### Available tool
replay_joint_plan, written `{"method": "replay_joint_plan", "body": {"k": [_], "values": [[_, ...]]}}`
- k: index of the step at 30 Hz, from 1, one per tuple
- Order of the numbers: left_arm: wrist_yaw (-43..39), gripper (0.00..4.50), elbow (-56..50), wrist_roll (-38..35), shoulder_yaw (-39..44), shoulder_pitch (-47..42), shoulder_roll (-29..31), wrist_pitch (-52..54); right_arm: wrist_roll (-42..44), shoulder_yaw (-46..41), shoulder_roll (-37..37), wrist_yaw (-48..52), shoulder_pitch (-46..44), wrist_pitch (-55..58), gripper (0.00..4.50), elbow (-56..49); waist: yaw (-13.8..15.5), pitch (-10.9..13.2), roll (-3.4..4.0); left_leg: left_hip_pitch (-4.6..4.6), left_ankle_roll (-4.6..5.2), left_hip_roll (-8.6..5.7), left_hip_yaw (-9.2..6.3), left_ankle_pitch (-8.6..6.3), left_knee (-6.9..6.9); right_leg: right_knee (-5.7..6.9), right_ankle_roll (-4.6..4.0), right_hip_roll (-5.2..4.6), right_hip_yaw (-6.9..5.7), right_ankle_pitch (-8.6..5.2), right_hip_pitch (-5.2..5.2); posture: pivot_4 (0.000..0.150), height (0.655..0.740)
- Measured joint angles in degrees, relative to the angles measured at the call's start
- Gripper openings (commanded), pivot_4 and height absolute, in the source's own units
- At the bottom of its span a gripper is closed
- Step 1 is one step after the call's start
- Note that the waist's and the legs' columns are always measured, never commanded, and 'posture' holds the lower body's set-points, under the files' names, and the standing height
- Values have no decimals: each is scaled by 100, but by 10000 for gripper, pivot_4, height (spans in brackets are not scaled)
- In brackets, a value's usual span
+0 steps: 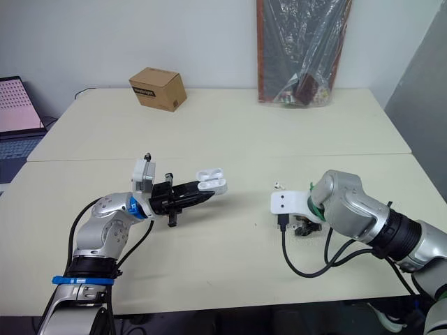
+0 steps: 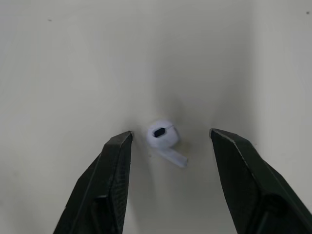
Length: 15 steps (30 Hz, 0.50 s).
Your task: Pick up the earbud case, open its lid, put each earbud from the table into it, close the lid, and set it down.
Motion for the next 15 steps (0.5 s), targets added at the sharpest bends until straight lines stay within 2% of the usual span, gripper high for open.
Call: {"method": "replay_joint_plan", "body": {"k": [6, 15], "values": [[4, 8568, 2, 1, -2, -6, -8, 0, -56, 363, 225, 115, -426, 486, 26562, -32, 0, 0, 0, 0, 0, 0, 0, 0, 2, 1, 0, 0, -1, 0, 0, 1500, 7400], [19, 8568, 1, 1, -2, -4, -39, -1, -313, 855, 246, 151, -614, 471, 26562, 4, 0, 0, 0, 0, 0, 0, -1, 0, 1, 1, 1, -1, -1, 0, 0, 1500, 7400]]}}
